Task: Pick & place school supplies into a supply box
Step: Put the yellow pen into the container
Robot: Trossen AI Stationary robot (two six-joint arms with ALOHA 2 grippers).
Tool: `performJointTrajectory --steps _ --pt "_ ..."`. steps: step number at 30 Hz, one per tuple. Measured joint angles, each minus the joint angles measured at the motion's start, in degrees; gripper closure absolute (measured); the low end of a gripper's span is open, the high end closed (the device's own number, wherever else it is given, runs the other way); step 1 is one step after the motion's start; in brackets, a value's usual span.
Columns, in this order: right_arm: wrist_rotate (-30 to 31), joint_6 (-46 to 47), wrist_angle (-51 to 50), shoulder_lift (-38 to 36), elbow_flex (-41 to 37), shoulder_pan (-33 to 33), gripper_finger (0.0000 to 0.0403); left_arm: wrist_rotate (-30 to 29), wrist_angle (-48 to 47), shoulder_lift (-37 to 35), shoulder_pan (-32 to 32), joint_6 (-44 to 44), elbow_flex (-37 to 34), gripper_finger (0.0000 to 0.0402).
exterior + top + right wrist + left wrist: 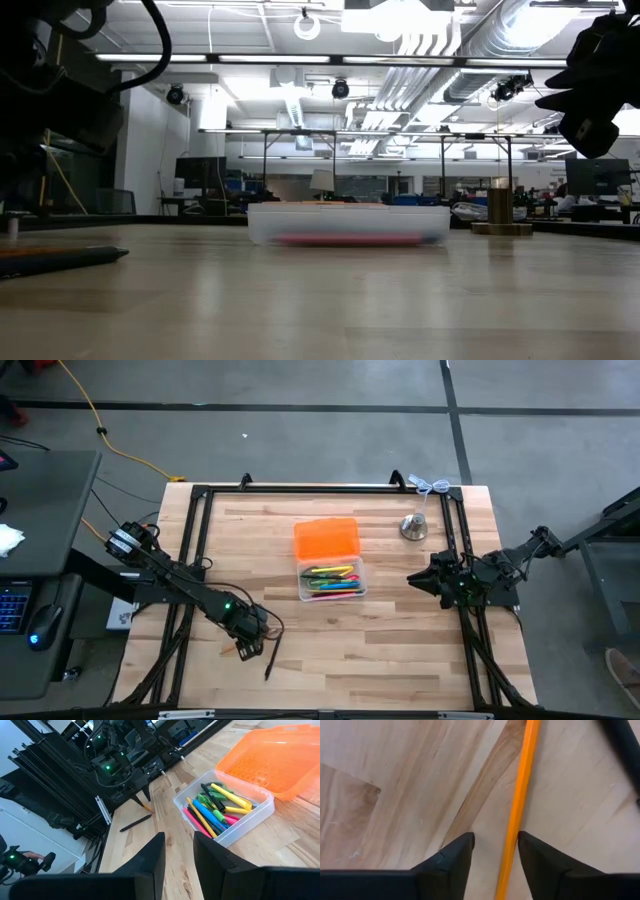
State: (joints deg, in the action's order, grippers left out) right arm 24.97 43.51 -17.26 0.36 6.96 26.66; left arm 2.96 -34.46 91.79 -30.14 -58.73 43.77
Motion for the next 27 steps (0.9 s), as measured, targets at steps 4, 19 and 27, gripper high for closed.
performJointTrajectory --steps 4,19,27 --pt "0.7 0.0 0.0 0.0 0.0 0.0 0.0325 -0.1 0.4 0.0 0.1 1.7 -0.2 0.0227" --pt "1.2 0.0 0.4 0.0 0.0 0.0 0.0325 -0.9 0.0 0.0 0.1 1.2 -0.2 0.0238" --pt "1.2 0.0 0.4 0.0 0.0 0.0 0.0325 -3.3 -0.9 0.0 0.1 -1.6 -0.1 0.0245"
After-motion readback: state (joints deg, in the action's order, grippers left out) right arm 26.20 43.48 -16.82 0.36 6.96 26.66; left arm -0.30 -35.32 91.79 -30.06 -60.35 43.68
